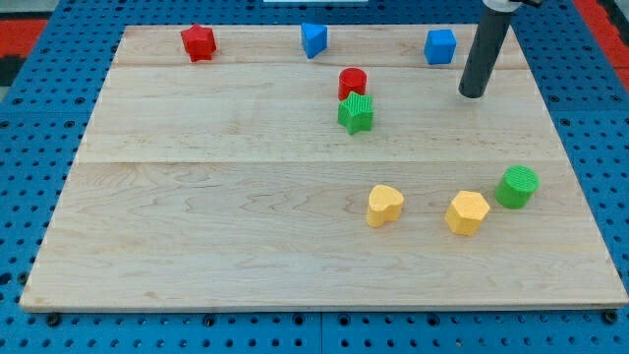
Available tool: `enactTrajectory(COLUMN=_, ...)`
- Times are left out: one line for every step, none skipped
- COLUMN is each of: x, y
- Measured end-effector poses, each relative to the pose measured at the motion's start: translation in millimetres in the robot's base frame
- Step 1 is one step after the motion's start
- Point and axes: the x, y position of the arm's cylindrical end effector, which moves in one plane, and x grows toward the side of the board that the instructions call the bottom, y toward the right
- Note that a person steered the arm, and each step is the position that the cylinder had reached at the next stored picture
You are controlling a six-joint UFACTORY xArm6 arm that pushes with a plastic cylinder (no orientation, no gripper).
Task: Place the heart towards the center left side
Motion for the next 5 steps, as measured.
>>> enactTrajectory(x=-1, y=0)
enactTrajectory(x=1, y=0)
enactTrajectory(x=36, y=20)
enactTrajectory(x=101, y=45)
enactTrajectory(x=147, y=109)
